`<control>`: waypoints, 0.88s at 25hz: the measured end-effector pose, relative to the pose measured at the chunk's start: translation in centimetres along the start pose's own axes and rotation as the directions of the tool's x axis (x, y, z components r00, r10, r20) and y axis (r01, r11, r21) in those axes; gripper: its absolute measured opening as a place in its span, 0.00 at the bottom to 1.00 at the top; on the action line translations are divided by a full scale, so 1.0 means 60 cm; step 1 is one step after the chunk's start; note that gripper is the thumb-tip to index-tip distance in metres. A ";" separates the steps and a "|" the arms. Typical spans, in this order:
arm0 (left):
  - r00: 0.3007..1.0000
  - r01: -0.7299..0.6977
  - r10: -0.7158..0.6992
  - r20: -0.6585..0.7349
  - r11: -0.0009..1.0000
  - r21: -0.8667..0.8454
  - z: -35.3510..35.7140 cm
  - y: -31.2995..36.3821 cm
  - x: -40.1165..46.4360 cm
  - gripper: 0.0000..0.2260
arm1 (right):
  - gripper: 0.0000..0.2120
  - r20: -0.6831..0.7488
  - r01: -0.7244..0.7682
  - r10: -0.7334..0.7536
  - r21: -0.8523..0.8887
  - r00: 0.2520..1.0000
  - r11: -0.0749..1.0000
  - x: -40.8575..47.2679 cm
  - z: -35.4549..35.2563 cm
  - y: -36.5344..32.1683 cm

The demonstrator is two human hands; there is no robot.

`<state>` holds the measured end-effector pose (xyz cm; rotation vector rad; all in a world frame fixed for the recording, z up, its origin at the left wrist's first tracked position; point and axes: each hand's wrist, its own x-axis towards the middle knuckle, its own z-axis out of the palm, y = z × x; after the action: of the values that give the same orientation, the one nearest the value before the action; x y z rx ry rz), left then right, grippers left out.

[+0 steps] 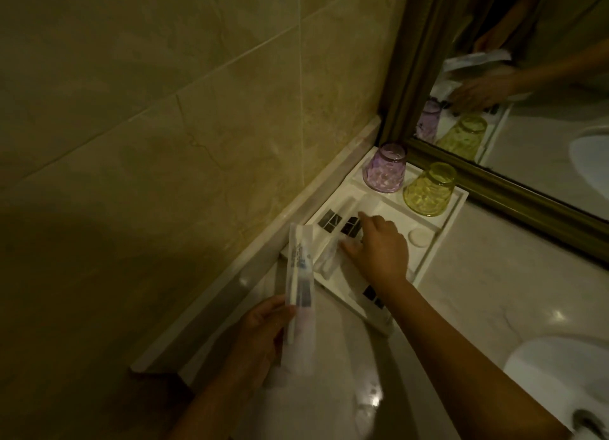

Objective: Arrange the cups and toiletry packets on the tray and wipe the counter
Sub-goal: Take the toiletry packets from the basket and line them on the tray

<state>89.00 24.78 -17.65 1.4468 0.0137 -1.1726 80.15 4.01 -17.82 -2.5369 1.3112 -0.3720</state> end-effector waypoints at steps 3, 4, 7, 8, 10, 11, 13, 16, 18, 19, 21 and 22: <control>1.000 -0.014 0.014 0.013 1.000 -0.015 0.002 0.000 0.001 0.17 | 0.39 0.200 0.161 -0.149 -0.043 0.968 0.986 -0.014 0.017 0.010; 1.000 -0.017 0.018 0.014 1.000 -0.022 0.003 0.000 0.000 0.17 | 0.40 0.234 0.147 -0.134 -0.037 0.963 0.988 -0.016 0.024 0.008; 1.000 -0.012 0.012 -0.004 1.000 -0.019 0.006 0.005 -0.004 0.15 | 0.41 0.248 0.123 -0.121 0.006 0.961 0.992 -0.017 0.036 -0.002; 1.000 -0.010 0.010 -0.013 1.000 -0.011 0.008 0.008 -0.005 0.14 | 0.41 0.260 0.119 -0.118 0.014 0.958 0.993 -0.018 0.035 -0.006; 0.999 -0.007 0.006 -0.043 1.000 -0.011 0.010 0.012 -0.006 0.11 | 0.38 0.261 0.099 -0.098 0.012 0.960 0.995 -0.020 0.026 -0.014; 0.999 0.003 -0.003 -0.043 1.000 -0.017 0.012 0.014 -0.007 0.10 | 0.34 0.224 0.082 -0.087 0.032 0.971 0.996 -0.024 0.019 -0.017; 0.999 0.035 -0.035 -0.011 0.999 -0.003 0.017 0.019 -0.010 0.08 | 0.24 0.053 0.031 -0.044 0.232 0.998 0.972 -0.040 -0.001 -0.026; 0.981 0.066 -0.056 0.188 0.997 -0.049 0.025 0.028 -0.015 0.13 | 0.13 0.212 -0.211 0.071 0.767 0.975 0.606 -0.070 -0.045 -0.035; 0.930 0.081 -0.059 0.364 0.996 -0.044 0.036 0.035 -0.019 0.15 | 0.12 0.503 -0.470 -0.121 0.854 0.856 0.224 -0.094 -0.072 -0.042; 0.903 0.083 -0.068 0.424 0.996 -0.018 0.044 0.037 -0.021 0.13 | 0.11 0.550 -0.547 -0.198 0.834 0.811 0.078 -0.102 -0.081 -0.043; 0.873 0.101 -0.102 0.477 0.995 0.028 0.061 0.044 -0.028 0.11 | 0.12 0.533 -0.566 -0.249 0.819 0.809 -0.089 -0.111 -0.095 -0.037; 0.868 0.104 -0.114 0.482 0.993 0.048 0.067 0.047 -0.031 0.12 | 0.11 0.502 -0.532 -0.226 0.842 0.835 -0.092 -0.112 -0.100 -0.032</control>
<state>87.30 22.05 -13.52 1.1439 -0.2700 -1.6093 75.81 9.91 -12.29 -0.8962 0.5486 -0.3484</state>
